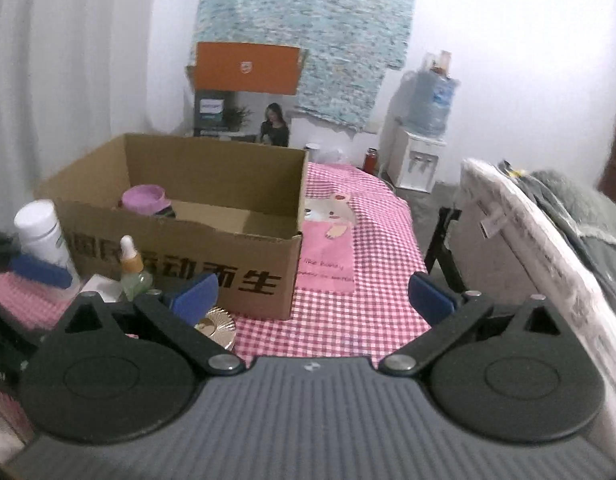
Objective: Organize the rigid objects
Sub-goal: 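Withdraw the right tool from the box toward the gold-lidded jar, then close the right tool on the gold-lidded jar, then lift the gold-lidded jar with the right tool and carry it into the box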
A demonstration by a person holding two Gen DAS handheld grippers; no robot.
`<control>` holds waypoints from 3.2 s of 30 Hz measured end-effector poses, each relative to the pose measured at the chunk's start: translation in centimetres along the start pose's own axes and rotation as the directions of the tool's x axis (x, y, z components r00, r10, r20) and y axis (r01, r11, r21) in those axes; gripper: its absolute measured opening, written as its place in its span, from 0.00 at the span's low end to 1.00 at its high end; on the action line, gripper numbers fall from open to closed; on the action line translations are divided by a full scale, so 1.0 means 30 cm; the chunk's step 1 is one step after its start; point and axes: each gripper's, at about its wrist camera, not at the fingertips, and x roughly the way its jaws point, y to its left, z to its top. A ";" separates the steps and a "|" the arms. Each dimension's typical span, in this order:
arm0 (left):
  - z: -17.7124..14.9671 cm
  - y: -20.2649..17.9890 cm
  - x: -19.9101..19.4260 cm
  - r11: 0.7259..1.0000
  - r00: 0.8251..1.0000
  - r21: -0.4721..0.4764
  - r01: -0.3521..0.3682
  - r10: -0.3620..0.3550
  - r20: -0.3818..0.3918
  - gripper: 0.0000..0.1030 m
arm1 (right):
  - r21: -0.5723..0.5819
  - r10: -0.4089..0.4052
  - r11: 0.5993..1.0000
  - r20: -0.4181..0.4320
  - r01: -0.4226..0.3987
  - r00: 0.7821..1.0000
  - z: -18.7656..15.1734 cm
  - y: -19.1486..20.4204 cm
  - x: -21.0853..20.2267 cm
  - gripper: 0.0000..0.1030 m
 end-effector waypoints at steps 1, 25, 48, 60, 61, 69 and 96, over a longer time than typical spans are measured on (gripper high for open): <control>-0.002 0.001 0.004 1.000 1.000 0.001 0.004 -0.004 -0.006 1.00 | 0.000 0.023 1.000 -0.005 -0.023 1.000 -0.002 -0.001 0.004 0.99; -0.070 -0.089 0.170 0.984 0.999 0.175 0.029 -0.025 -0.024 0.99 | 0.262 0.283 0.931 -0.085 -0.253 0.955 -0.105 -0.058 0.141 0.99; -0.053 -0.128 0.314 0.980 0.999 0.200 -0.010 0.017 -0.032 0.67 | 0.583 0.601 0.690 -0.129 -0.430 0.789 -0.164 -0.102 0.430 0.48; -0.049 -0.106 0.286 0.986 0.999 0.167 0.012 -0.004 -0.050 0.67 | 0.584 0.615 0.685 -0.143 -0.436 0.775 -0.175 -0.085 0.397 0.50; -0.050 -0.103 0.282 0.987 0.999 0.162 0.016 -0.008 -0.053 0.67 | 0.584 0.615 0.685 -0.145 -0.434 0.775 -0.177 -0.080 0.392 0.50; -0.091 -0.101 0.219 0.987 0.998 0.157 0.022 -0.012 -0.065 0.63 | 0.565 0.612 0.699 -0.158 -0.438 0.775 -0.189 -0.028 0.343 0.52; -0.079 -0.122 0.266 0.978 0.996 0.196 -0.067 0.077 -0.047 0.60 | 0.643 0.654 0.628 -0.130 -0.439 0.745 -0.238 -0.022 0.321 0.53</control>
